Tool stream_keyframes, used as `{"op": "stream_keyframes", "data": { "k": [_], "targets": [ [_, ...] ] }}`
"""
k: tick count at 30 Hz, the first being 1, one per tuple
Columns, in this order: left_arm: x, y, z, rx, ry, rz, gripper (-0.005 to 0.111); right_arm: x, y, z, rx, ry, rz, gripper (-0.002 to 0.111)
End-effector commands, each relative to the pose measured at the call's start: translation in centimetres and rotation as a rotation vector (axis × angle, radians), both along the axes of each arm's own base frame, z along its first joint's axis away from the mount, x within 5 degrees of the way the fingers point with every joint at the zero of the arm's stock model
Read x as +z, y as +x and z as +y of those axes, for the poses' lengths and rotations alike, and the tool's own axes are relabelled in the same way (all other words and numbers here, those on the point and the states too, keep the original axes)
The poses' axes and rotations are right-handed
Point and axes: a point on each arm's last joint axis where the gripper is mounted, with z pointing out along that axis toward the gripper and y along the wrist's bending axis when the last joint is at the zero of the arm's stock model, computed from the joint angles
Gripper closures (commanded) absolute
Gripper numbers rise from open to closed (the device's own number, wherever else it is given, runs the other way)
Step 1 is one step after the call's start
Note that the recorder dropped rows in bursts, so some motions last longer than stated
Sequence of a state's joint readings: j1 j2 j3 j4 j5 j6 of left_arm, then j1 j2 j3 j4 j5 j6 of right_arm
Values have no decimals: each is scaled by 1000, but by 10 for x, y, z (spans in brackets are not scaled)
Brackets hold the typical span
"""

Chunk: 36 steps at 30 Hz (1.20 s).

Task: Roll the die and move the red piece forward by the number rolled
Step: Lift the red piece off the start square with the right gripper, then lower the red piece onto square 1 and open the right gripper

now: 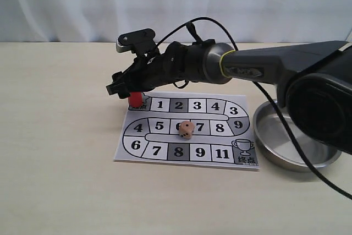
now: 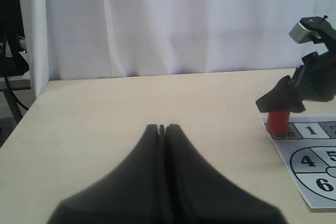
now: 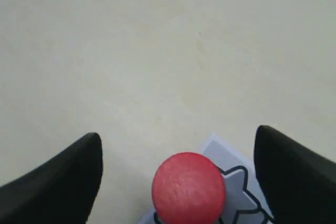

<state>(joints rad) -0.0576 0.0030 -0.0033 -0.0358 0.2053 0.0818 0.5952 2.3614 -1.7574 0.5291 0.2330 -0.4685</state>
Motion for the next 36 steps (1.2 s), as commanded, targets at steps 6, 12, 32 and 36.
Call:
{"op": "stream_keyframes", "data": {
  "k": [6, 12, 32, 36],
  "targets": [
    [0, 0, 0, 0, 1, -9, 107, -7, 1, 0, 9, -14, -3, 36],
    [0, 0, 0, 0, 1, -9, 107, -7, 1, 0, 8, -13, 0, 57],
    [0, 0, 0, 0, 1, -9, 107, 60, -1, -5, 45, -5, -138, 104],
    [0, 0, 0, 0, 1, -9, 107, 76, 0, -15, 50, -17, -151, 104]
  ]
}}
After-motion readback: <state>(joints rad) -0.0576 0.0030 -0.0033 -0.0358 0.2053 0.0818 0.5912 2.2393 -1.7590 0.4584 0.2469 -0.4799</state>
